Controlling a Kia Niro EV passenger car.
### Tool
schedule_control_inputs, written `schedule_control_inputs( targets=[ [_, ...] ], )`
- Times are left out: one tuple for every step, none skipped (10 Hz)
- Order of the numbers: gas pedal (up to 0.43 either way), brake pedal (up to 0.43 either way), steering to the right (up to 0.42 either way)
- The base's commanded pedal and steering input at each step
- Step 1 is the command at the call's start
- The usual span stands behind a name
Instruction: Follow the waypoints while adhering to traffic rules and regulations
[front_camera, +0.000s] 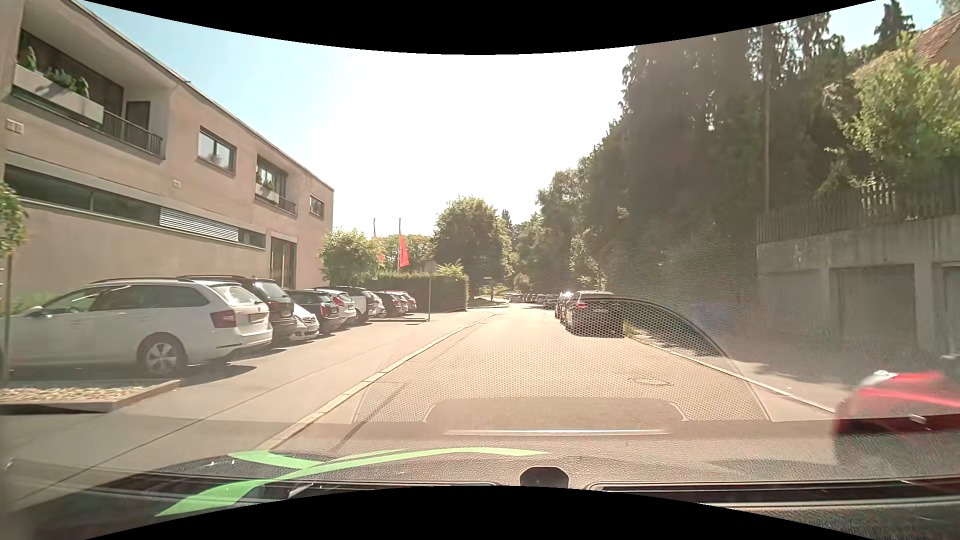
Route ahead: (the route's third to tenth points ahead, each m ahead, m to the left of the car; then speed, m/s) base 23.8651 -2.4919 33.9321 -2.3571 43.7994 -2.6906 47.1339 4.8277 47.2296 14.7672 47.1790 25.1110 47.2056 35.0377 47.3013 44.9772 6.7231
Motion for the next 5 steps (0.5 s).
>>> schedule_control_inputs(
  targets=[
    [0.028, 0.0, 0.016],
    [0.028, 0.0, 0.016],
    [0.028, 0.0, 0.016],
    [0.028, 0.0, 0.016],
    [0.028, 0.0, 0.014]
  ],
)
